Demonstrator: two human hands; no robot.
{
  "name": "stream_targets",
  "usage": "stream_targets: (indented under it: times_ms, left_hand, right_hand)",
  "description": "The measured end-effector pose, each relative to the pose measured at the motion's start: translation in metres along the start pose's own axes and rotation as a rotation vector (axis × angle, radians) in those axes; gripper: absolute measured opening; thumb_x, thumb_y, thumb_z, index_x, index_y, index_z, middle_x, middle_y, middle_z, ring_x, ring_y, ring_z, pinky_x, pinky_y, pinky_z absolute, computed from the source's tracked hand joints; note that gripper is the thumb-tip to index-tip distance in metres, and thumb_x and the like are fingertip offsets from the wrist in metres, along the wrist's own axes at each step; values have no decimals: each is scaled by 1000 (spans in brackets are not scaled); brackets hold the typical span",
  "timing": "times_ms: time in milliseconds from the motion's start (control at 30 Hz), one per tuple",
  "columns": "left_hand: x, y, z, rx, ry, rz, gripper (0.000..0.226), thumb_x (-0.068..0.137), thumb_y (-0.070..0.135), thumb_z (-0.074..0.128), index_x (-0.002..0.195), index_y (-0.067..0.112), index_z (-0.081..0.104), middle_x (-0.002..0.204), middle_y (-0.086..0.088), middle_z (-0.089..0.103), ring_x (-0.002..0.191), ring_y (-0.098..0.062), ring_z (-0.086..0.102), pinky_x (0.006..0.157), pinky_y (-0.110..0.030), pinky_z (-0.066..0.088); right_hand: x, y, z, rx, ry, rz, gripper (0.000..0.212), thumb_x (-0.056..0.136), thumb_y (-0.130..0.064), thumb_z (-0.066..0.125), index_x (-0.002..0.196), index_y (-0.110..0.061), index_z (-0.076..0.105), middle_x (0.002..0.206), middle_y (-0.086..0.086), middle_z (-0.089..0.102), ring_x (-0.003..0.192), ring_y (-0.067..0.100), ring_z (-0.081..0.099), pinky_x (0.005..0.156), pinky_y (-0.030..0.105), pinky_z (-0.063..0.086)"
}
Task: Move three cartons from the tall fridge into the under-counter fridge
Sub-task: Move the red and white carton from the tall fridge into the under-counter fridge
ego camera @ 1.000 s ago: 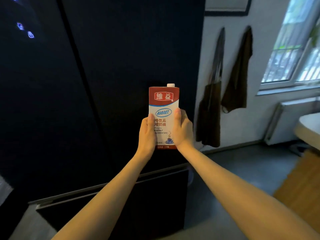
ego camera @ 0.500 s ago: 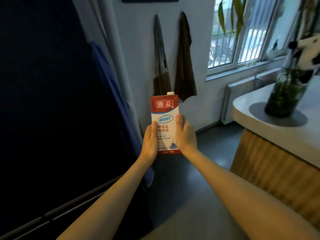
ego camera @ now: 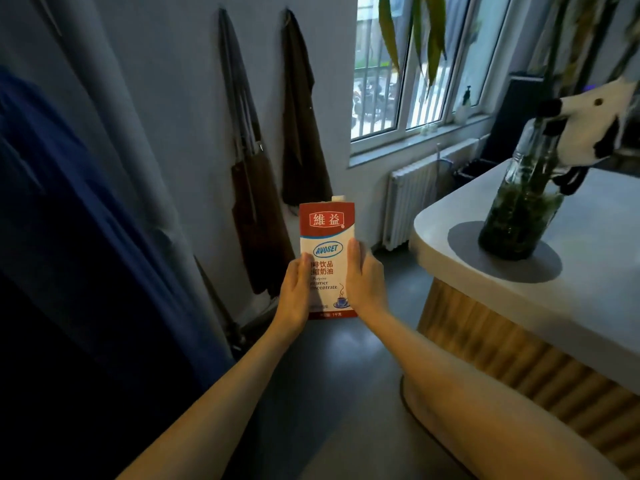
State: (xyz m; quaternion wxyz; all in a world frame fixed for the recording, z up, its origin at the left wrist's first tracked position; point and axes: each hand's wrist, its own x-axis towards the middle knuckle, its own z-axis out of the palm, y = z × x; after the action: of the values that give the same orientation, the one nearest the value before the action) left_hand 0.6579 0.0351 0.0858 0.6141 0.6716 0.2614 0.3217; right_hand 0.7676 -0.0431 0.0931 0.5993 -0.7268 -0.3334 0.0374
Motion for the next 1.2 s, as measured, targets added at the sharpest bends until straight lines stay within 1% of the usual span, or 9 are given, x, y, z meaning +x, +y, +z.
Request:
stream_targets:
  times_ms: [167, 267, 333, 433, 567, 733, 900, 1033, 1200]
  left_hand:
    - [72, -14, -1, -6, -75, -14, 59, 96, 62, 37, 132, 18, 52, 118, 3, 71, 101, -1, 72, 73, -13, 57]
    - [111, -21, -1, -5, -48, -72, 51, 102, 58, 38, 129, 19, 53, 108, 3, 73, 87, 2, 74, 68, -13, 56]
    - [131, -22, 0, -13, -83, -104, 55, 103, 59, 36, 130, 15, 54, 108, -5, 75, 90, -12, 77, 77, -29, 63]
    - [154, -20, 0, -34, -137, -61, 83, 92, 76, 34, 135, 7, 51, 116, -15, 73, 101, -31, 75, 94, -55, 59]
    - [187, -20, 1, -23, -120, -28, 125, 59, 103, 39, 134, 4, 50, 119, -18, 70, 105, -35, 72, 93, -50, 59]
    - [245, -37, 6, -3, -132, -41, 72, 101, 64, 34, 138, 4, 50, 124, -19, 69, 110, -36, 71, 96, -61, 56]
    - [299, -45, 14, -12, -124, -6, 85, 87, 74, 35, 134, 5, 52, 120, -18, 70, 105, -35, 72, 93, -60, 58]
    - [353, -53, 23, -21, -101, -23, 68, 98, 60, 32, 133, 5, 52, 121, -18, 69, 106, -35, 71, 95, -59, 58]
    - [420, -62, 36, -2, -77, -5, 56, 103, 49, 33, 133, 6, 54, 120, -12, 70, 107, -26, 72, 85, -34, 62]
  right_hand:
    - [56, 16, 23, 1, 68, 45, 85, 76, -97, 17, 110, -28, 55, 97, -12, 69, 85, 6, 73, 71, 30, 63]
    - [85, 26, 35, -10, 99, 58, 80, 77, -96, 18, 107, -31, 54, 92, -14, 68, 83, 5, 73, 71, 31, 64]
    - [101, 31, 41, -19, 103, 71, 77, 77, -96, 18, 105, -33, 53, 94, -9, 70, 82, 7, 74, 69, 31, 63]
    - [125, 39, 49, -33, 103, 59, 67, 79, -95, 19, 100, -41, 52, 93, -10, 71, 80, 3, 72, 66, 26, 61]
    - [160, 54, 61, -19, 114, 53, 70, 88, -86, 27, 109, -28, 58, 95, -11, 70, 85, 1, 71, 70, 29, 61]
    - [213, 77, 77, -22, 91, 9, 60, 96, -75, 31, 108, -23, 59, 89, -8, 69, 80, 0, 69, 59, 19, 55]
    - [271, 109, 94, -93, 64, -38, 52, 101, -67, 28, 104, -24, 56, 88, -14, 61, 78, 0, 65, 60, 12, 49]
    - [324, 134, 111, -51, 40, -36, 52, 98, -74, 27, 100, -30, 54, 90, -1, 67, 75, 9, 69, 63, 38, 62]
    - [389, 155, 120, -53, 44, -64, 50, 96, -79, 24, 95, -38, 52, 88, -4, 67, 73, 6, 68, 62, 40, 62]
